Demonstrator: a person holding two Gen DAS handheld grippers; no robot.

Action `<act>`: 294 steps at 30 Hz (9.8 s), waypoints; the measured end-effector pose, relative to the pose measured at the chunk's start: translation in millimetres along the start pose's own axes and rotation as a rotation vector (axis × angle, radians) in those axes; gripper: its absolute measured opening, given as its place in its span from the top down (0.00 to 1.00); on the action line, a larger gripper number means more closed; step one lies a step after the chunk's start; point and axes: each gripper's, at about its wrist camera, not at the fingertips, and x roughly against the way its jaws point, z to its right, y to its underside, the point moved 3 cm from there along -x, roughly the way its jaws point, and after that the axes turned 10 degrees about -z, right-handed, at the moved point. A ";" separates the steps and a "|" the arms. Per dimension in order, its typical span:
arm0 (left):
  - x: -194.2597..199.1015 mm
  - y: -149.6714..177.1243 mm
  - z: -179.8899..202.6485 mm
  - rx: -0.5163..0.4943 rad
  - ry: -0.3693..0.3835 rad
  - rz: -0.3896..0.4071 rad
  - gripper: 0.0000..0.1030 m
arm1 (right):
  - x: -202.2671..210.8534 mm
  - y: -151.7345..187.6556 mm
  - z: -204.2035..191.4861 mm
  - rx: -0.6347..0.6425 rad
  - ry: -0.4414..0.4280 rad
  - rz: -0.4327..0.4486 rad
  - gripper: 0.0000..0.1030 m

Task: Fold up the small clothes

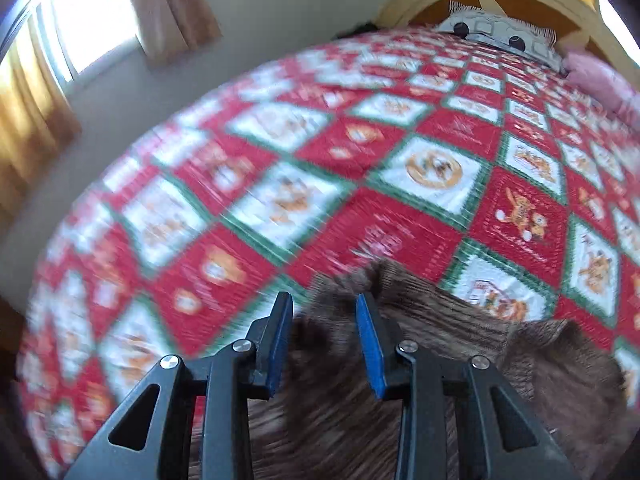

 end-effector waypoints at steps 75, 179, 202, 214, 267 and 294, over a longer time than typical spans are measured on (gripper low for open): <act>7.2 0.6 -10.6 0.064 0.053 0.035 0.07 | 115.4 201.1 59.6 -0.573 -0.097 0.261 0.96; 136.7 157.6 -105.5 -0.472 0.385 -0.378 0.89 | 211.4 486.3 -52.8 -0.310 0.279 0.019 0.86; 83.6 28.1 10.5 -0.536 0.323 -0.364 0.87 | 276.1 401.2 80.1 -0.707 -0.077 0.368 0.97; 102.7 37.9 -16.7 -1.031 0.111 -0.187 0.24 | 239.8 426.6 28.8 -0.531 -0.097 0.302 0.97; 40.7 71.0 53.4 -1.321 0.275 -0.322 0.38 | 244.5 461.8 51.0 -0.668 -0.122 0.322 0.96; 36.9 68.1 51.5 -1.340 0.367 -0.370 0.26 | 207.8 443.6 44.6 -0.442 0.004 0.107 0.95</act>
